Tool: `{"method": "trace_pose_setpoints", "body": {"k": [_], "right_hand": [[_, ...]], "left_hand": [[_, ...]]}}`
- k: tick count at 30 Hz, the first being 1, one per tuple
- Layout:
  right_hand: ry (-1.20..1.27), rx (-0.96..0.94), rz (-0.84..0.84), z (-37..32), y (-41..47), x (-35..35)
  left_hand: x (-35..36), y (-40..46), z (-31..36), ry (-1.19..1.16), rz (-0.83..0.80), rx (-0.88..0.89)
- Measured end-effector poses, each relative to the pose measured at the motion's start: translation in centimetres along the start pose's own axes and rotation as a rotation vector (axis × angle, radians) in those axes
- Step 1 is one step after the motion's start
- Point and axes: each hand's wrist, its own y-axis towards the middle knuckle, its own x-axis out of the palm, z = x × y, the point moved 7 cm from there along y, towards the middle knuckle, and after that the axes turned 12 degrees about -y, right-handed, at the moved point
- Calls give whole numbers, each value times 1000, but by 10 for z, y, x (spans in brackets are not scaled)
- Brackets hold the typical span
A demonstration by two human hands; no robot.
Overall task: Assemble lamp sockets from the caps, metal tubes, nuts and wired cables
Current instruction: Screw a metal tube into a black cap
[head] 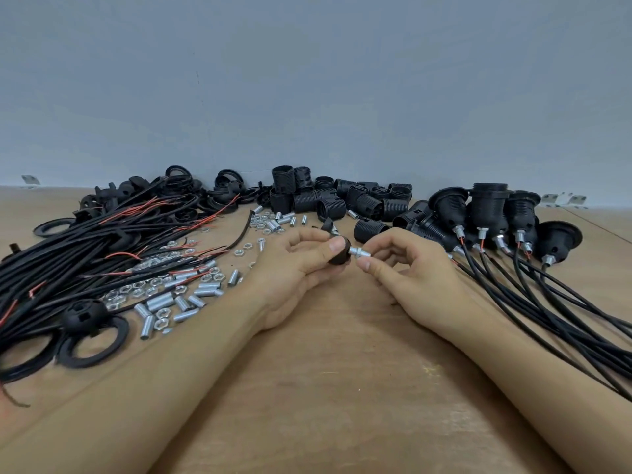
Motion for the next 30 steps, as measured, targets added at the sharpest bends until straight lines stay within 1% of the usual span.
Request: {"method": "trace_pose_setpoints", "body": {"k": [1, 3, 5, 9, 11, 15, 18, 22, 25, 28, 30], "right_hand": [[-3, -6, 5, 0, 0, 0], [-17, -14, 6, 0, -1, 0], [-29, -23, 15, 0, -2, -2], [-46, -116, 52, -9, -4, -6], [-31, -119, 77, -10, -4, -8], [-55, -84, 63, -6, -6, -7], [-74, -78, 29, -5, -8, -6], [-28, 3, -17, 0, -8, -2], [-59, 38, -40, 1, -8, 3], [-33, 143, -67, 6, -7, 7], [0, 159, -57, 6, -6, 6]], "left_hand": [[1, 0, -3, -49, -17, -35], [4, 0, -4, -72, -48, -64], [6, 0, -3, -32, -80, -73], [5, 0, -5, 34, -103, -91], [6, 0, -6, 61, -111, -97], [5, 1, -7, 62, -124, -111], [6, 1, -6, 44, -168, -98], [10, 0, -6, 75, -219, -64], [11, -1, -7, 110, -245, -60], [11, 0, -7, 98, -225, -51], [10, 1, -7, 60, -191, -46]]}}
